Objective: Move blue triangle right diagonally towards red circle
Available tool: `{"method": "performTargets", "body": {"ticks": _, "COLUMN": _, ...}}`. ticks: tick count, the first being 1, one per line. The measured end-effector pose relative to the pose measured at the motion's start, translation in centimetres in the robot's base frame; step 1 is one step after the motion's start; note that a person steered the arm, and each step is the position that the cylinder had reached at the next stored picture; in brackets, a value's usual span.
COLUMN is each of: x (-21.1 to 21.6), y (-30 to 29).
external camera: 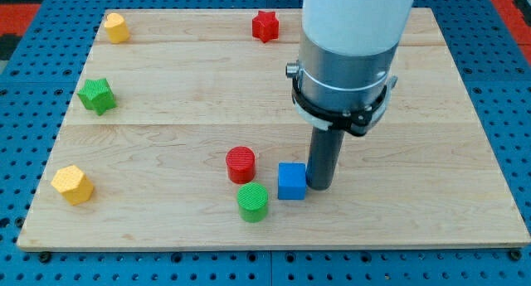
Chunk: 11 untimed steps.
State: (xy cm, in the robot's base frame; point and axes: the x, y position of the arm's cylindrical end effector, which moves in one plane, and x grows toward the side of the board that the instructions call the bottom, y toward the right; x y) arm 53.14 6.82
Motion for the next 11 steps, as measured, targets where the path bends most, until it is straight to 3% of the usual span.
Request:
{"method": "performTargets", "body": {"ticks": 4, "x": -27.5, "y": 19.7}}
{"method": "performTargets", "body": {"ticks": 6, "x": -34.0, "y": 16.6}}
{"method": "performTargets", "body": {"ticks": 7, "x": -33.7, "y": 10.1}}
{"method": "performTargets", "body": {"ticks": 8, "x": -30.8, "y": 7.5}}
{"method": "performTargets", "body": {"ticks": 11, "x": -18.3, "y": 2.8}}
